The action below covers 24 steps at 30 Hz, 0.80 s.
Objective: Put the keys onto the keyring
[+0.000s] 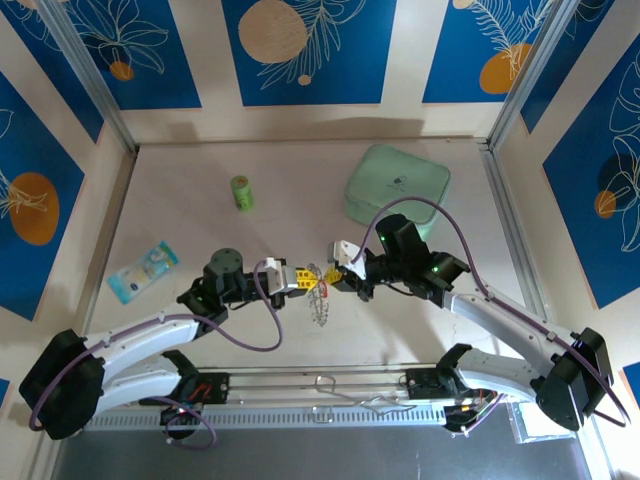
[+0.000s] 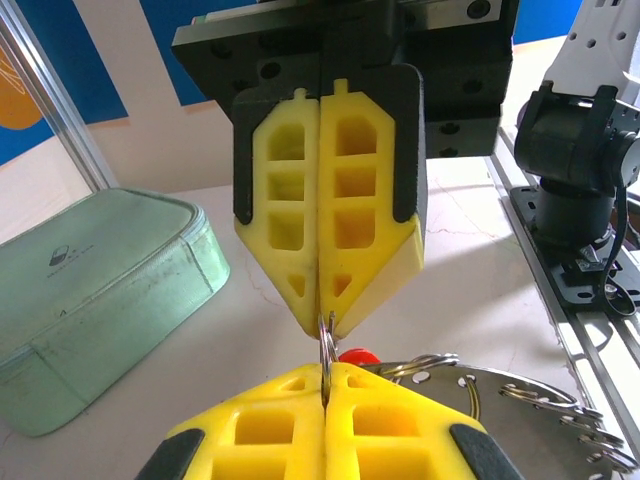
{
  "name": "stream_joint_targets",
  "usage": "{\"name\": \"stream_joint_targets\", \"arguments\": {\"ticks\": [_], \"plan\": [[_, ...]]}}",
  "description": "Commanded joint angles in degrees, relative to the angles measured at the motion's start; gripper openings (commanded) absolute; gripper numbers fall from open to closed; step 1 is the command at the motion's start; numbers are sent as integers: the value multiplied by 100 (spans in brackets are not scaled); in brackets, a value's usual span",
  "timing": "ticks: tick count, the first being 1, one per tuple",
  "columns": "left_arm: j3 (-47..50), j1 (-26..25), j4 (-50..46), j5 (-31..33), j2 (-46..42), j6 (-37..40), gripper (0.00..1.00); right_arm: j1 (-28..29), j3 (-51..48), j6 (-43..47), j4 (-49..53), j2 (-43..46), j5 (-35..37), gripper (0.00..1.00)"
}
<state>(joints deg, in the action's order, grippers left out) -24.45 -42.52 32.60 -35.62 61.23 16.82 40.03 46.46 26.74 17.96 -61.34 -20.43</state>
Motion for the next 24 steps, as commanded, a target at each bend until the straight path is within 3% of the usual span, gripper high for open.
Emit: {"name": "stream_joint_targets", "arguments": {"ticks": [1, 6, 11, 15, 24], "plan": [[39, -71, 563, -265, 36, 0, 0, -46, -75, -9, -12, -97, -144, 1], [1, -149, 854, -332, 134, 53, 0, -39, 21, -55, -6, -356, -363, 0], [-12, -181, 815, -280, 160, 255, 0, -83, -266, -88, -401, 6, -370, 22], [15, -199, 817, -275, 187, 277, 0, -105, -508, 9, -574, 351, -509, 29], [-7, -274, 819, -305, 249, 266, 0, 23, -478, 44, -688, 296, -627, 26]]}}
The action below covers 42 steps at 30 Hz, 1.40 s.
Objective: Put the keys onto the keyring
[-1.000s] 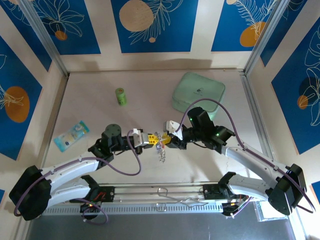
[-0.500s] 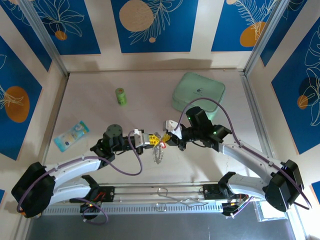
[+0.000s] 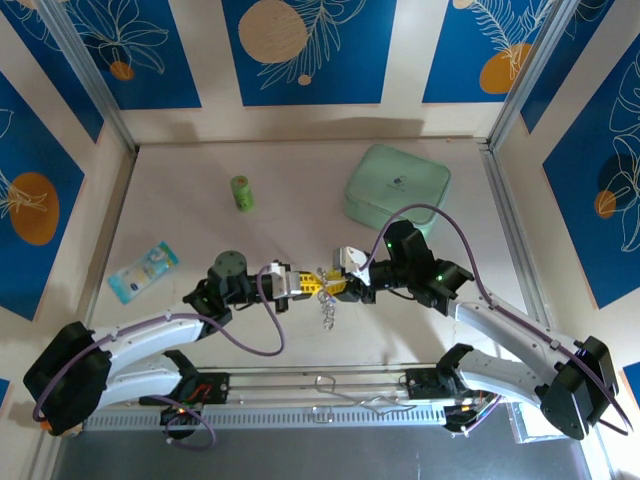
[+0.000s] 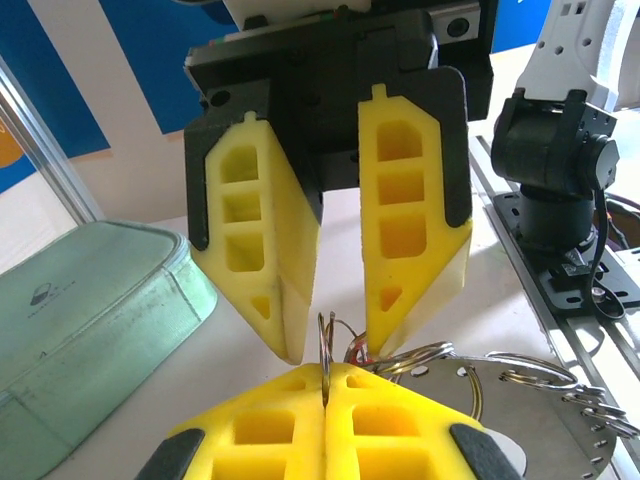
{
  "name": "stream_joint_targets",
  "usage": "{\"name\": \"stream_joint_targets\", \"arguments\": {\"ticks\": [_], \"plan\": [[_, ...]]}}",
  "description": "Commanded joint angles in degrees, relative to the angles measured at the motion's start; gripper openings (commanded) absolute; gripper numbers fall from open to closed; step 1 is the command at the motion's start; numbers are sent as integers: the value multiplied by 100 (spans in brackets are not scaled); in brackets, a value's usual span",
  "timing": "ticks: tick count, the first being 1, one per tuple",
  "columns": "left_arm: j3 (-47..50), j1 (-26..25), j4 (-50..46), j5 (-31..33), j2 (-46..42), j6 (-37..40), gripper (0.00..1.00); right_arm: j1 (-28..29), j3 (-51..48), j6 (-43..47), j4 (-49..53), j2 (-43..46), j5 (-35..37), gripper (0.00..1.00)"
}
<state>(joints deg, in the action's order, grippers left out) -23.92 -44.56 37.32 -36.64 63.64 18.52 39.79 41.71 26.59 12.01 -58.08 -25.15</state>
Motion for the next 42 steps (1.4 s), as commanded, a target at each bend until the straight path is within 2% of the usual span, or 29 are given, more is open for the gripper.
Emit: {"name": "stream_joint_targets", "arguments": {"ticks": [1, 8, 9, 10, 11, 13, 16, 19, 24, 30, 31, 32, 33, 35, 38, 42], "plan": [[-60, -77, 346, -212, 8, 93, 0, 55, 15, 49, -89, -36, -163, 24], [-88, -84, 483, -107, 11, -7, 0, 73, 168, 74, 12, -174, -238, 0], [-95, -85, 443, 18, 2, -2, 4, 73, 194, 77, 20, -175, -193, 0], [-95, -83, 371, 211, -29, 13, 20, 73, 224, 68, 33, -185, -55, 0], [-99, -87, 222, 468, -71, 31, 31, 73, 285, 102, 124, -207, 117, 0], [-171, -85, -279, 748, -177, 278, 33, 85, 489, 347, 531, -279, 331, 0], [-400, -87, -1231, 843, -265, 622, 31, 158, 757, 623, 1032, -402, 625, 0], [-605, -87, -1844, 779, -251, 752, 24, 282, 919, 829, 1264, -483, 881, 0], [-649, -97, -1843, 681, -198, 731, 18, 547, 1146, 1060, 1512, -648, 1226, 0], [-670, -100, -1739, 580, -141, 702, 3, 749, 1278, 1074, 1536, -715, 1296, 0], [-643, -103, -1646, 548, -150, 663, 1, 733, 1238, 1013, 1469, -693, 1256, 2], [-603, -104, -1545, 520, -165, 611, 0, 694, 1167, 952, 1378, -643, 1186, 8], [-523, -101, -1342, 517, -184, 503, 0, 612, 1050, 862, 1239, -569, 1087, 20], [-291, -104, -842, 544, -241, 258, 0, 340, 782, 605, 931, -377, 690, 30], [44, -101, -142, 586, -307, -14, 0, -30, 474, 236, 663, -183, 129, 34], [124, -99, -56, 557, -356, -27, 0, -59, 399, 253, 797, -201, 102, 33]]}}
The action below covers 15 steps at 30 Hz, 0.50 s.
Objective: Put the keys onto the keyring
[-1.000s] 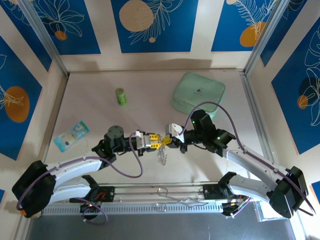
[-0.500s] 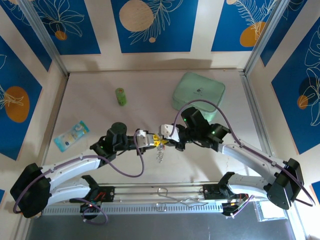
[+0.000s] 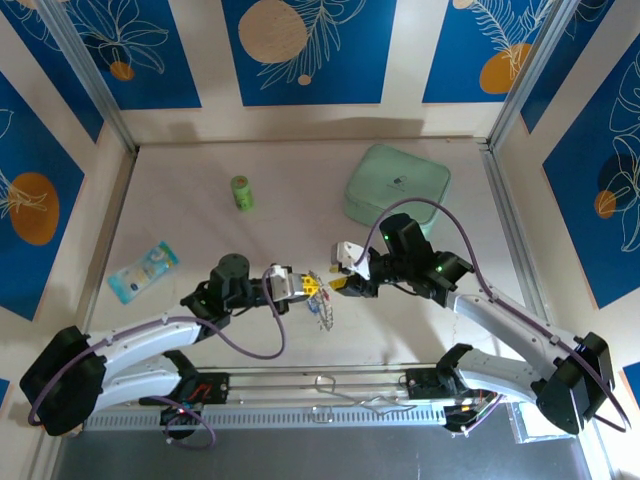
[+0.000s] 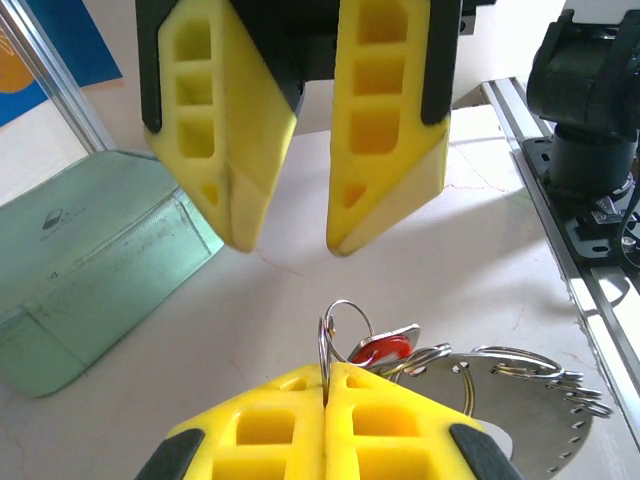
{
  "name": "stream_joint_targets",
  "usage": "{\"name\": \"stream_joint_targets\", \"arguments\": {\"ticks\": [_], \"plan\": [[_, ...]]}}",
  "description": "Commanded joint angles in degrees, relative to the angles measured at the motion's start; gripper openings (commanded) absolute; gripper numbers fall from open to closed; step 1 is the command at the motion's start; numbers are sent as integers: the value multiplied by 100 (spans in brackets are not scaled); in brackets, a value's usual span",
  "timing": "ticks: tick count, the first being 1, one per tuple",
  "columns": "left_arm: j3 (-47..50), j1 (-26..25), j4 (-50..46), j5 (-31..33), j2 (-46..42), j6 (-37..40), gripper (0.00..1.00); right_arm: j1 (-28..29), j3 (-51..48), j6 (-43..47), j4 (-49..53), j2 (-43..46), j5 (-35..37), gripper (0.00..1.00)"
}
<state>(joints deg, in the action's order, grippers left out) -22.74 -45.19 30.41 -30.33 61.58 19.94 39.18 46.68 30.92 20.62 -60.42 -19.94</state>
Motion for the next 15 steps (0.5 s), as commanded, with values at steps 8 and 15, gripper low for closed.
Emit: {"name": "stream_joint_targets", "arguments": {"ticks": [8, 15], "plan": [[31, -35, 553, -191, -195, -96, 0, 29, -22, -153, 44, -134, -462, 30], [77, -42, 688, -188, -174, -105, 0, 23, 18, -118, 142, -215, -484, 14]]}}
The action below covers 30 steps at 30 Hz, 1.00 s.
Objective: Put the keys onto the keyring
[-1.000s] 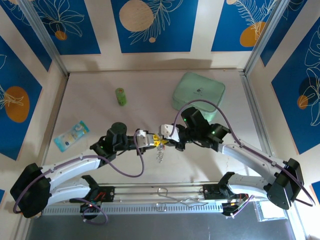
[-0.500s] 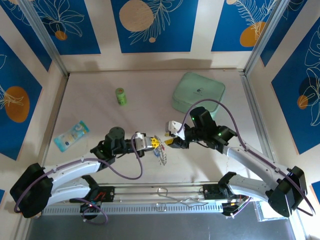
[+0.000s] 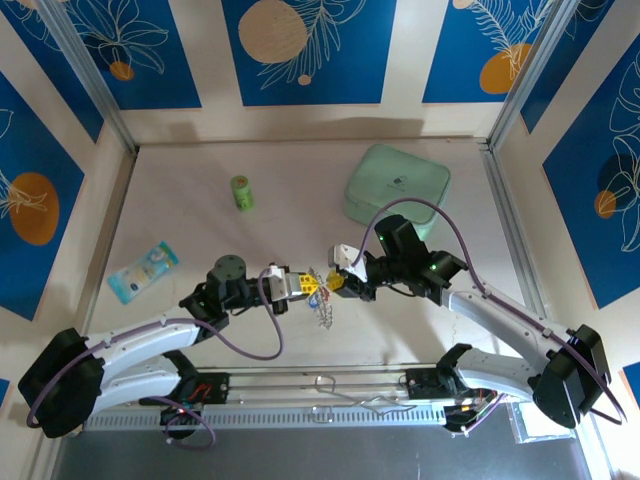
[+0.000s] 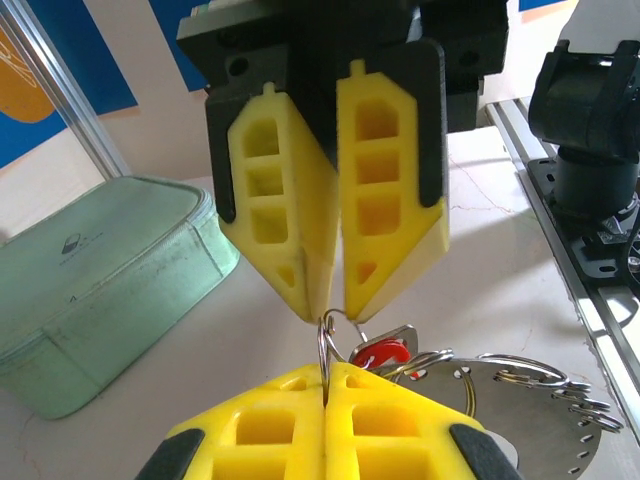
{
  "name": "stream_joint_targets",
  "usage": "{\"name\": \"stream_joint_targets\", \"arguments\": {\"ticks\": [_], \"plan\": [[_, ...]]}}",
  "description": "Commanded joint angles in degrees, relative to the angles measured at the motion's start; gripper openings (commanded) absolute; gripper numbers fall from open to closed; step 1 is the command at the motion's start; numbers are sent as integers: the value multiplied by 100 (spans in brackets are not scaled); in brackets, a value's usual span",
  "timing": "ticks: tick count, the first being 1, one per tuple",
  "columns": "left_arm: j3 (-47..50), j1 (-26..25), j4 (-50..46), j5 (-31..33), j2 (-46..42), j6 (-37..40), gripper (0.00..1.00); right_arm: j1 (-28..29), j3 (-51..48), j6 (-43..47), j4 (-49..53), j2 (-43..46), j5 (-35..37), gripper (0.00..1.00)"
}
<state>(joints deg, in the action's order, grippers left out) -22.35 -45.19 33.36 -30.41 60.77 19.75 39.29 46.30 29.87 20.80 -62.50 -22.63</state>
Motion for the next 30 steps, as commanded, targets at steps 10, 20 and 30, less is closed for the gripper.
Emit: {"name": "stream_joint_targets", "arguments": {"ticks": [10, 20, 30], "plan": [[-6, -39, 670, -290, 35, -128, 0, -18, 98, 19, 222, -117, -389, 0], [91, -38, 1252, -387, 257, -353, 0, -17, 74, -22, 173, -197, -349, 4], [82, -35, 1260, -413, 293, -457, 0, -18, -217, -53, -342, 217, -631, 29]]}}
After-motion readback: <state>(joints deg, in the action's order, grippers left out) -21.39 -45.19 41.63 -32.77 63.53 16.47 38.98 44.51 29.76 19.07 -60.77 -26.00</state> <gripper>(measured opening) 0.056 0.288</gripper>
